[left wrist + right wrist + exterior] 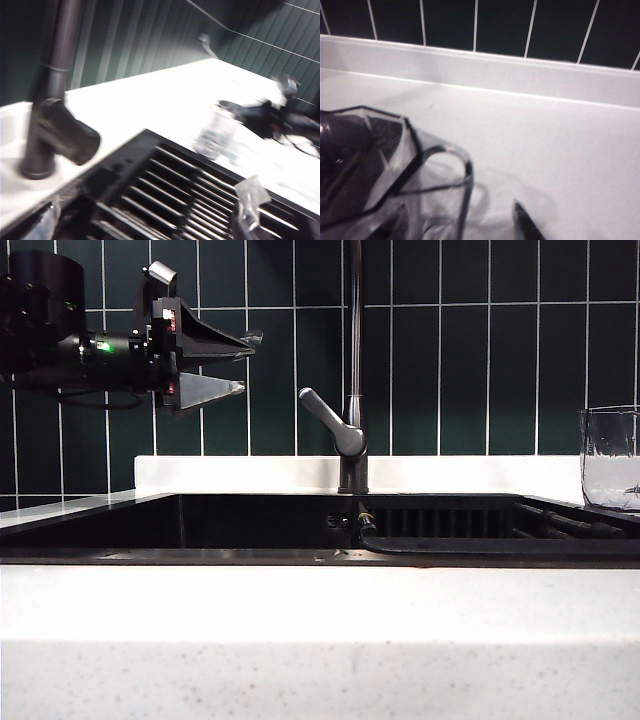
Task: Pick up the mug next to the sink, go to the faucet to get some water, pour the water into the sink, and finally put the mug back to its place.
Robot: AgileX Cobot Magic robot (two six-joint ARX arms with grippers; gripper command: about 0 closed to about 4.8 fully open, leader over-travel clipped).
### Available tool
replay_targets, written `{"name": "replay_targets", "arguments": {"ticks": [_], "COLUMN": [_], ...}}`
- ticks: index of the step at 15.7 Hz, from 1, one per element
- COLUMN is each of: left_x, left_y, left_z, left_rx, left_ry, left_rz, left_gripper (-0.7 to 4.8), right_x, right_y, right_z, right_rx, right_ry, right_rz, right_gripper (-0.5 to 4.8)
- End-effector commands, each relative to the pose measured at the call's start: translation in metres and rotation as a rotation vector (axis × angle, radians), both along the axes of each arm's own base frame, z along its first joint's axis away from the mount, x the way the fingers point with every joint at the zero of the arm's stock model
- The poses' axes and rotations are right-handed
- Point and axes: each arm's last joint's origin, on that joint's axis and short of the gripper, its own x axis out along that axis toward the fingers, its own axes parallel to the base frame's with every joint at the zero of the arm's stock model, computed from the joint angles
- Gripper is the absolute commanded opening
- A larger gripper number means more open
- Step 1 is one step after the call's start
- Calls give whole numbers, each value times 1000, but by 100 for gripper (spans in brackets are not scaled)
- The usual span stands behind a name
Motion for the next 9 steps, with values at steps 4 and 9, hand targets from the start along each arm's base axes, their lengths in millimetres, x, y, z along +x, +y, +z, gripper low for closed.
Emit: {"name": "replay_targets", "arguments": {"ticks": [4,9], "left_x": [8,8], "left_y": [-3,-4], "left_z": [-3,-3], "left_rx": [0,0], "left_ry": [4,5], "left_rz": [-36,-38], "left_gripper": [479,479], "right_x": [1,4], "right_y": [-11,-16], "right_z": [5,-9], "right_rx": [-42,-24], "right_ry": [-24,17], "right_rz": [-3,32], "right_gripper": [265,265]}}
